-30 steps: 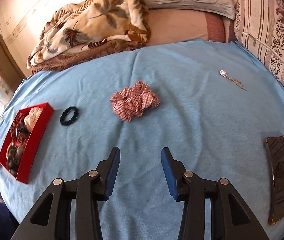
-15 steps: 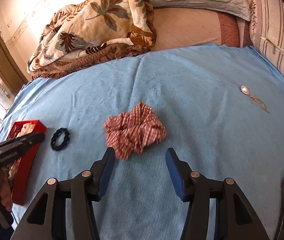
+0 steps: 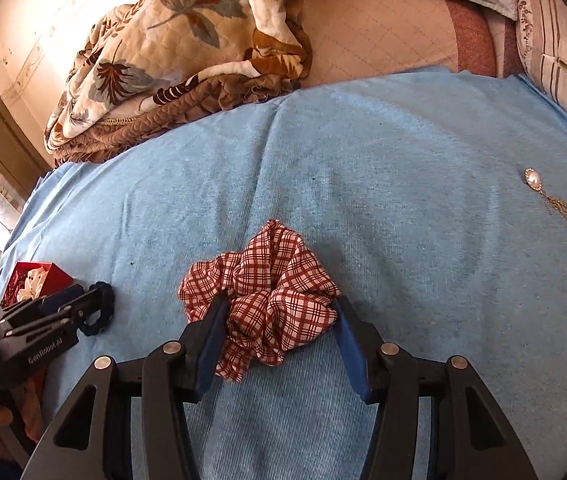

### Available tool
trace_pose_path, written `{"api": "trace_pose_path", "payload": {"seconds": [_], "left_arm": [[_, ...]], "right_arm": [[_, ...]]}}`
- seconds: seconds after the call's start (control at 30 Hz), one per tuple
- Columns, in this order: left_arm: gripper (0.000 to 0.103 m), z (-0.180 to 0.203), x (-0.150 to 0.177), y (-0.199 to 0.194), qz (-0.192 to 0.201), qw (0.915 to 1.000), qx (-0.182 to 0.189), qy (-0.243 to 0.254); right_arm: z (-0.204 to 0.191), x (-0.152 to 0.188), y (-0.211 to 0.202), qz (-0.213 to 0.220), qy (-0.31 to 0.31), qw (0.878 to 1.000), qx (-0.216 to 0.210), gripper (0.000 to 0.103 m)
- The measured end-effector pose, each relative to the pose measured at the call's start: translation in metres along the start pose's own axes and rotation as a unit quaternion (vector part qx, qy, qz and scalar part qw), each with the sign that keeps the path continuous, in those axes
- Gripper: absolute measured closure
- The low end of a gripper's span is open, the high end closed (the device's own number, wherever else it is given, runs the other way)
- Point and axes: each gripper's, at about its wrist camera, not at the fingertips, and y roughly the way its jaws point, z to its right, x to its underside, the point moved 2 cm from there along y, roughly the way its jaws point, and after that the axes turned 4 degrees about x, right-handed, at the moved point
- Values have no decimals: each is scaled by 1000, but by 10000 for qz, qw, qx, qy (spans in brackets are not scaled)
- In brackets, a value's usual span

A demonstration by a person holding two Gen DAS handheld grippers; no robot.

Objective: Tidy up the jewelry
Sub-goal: 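Grasp the black hair tie with left tool while right tool grasps red gingham scrunchie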

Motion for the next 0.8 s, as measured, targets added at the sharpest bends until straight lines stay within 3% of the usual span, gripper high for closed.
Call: {"api": "trace_pose_path", "payload": {"seconds": [0.03,0.07,0.1,0.13,0.17,0.47,0.8], "left_arm": [[76,2,1,-1,4,10000,90,39],[93,5,2,-2,-5,9999,143,81],[96,8,3,-3,-29,9997,214,124],[96,12,6,-6,-34,9993,316,175],[96,16,7,-7,-41,9990,386,209],[96,30,28,-57,193,9965,798,176],[96,33,55,-135,607,9955,706,182]], "right_arm": [[0,0,0,8,-12,10000,-3,46],[-1,0,1,3,-38,10000,2,48],[-2,0,1,-4,-74,10000,7,56],[-3,1,2,-48,-81,9999,-35,83],[-3,1,2,-111,-67,9999,-90,88],[-2,9,-35,122,89,9997,-171,90],[-18,30,-94,417,-155,9989,-162,90]]}}
